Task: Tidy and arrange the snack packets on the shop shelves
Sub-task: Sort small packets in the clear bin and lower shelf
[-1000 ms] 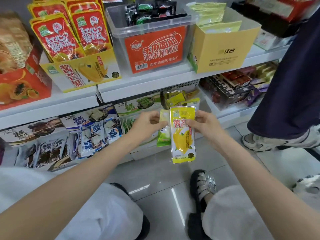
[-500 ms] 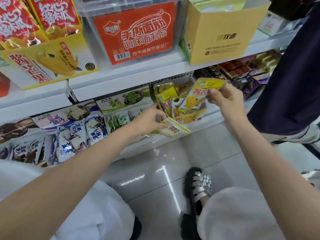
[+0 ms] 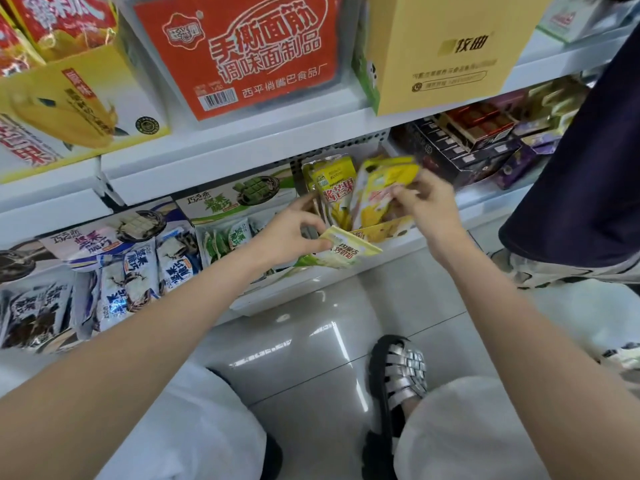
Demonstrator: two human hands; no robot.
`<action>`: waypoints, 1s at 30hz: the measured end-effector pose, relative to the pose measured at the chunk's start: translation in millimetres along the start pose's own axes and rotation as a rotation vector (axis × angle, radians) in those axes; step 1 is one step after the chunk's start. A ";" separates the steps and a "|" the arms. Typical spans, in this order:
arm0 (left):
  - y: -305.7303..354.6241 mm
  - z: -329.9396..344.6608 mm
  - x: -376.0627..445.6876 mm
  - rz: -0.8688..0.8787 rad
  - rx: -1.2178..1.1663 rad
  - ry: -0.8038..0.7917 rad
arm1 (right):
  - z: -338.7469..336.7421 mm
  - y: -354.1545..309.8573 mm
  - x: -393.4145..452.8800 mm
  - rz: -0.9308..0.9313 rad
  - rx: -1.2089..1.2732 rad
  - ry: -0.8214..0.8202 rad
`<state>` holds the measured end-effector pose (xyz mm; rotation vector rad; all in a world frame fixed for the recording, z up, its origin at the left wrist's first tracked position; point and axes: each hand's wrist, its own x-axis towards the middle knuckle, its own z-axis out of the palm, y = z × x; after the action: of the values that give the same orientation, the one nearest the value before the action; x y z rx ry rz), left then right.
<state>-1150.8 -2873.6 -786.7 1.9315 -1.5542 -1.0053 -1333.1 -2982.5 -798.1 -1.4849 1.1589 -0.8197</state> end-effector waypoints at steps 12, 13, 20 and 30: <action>-7.4 11.0 11.2 0.008 -0.042 0.012 | -5.6 -4.6 35.1 -0.122 -0.296 0.229; -8.8 11.4 9.9 0.013 -0.021 0.019 | 3.3 -1.7 35.4 -0.111 -0.406 0.215; -9.7 20.1 11.8 0.055 0.105 -0.061 | 28.1 8.8 42.3 -0.008 -0.530 0.117; -17.5 12.7 -13.5 -0.049 -0.123 0.123 | 17.5 10.0 -21.3 -0.090 -0.220 -0.015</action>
<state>-1151.0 -2854.9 -804.1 1.9166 -1.3518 -0.9597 -1325.9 -2956.8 -810.2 -1.7316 1.2086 -0.7588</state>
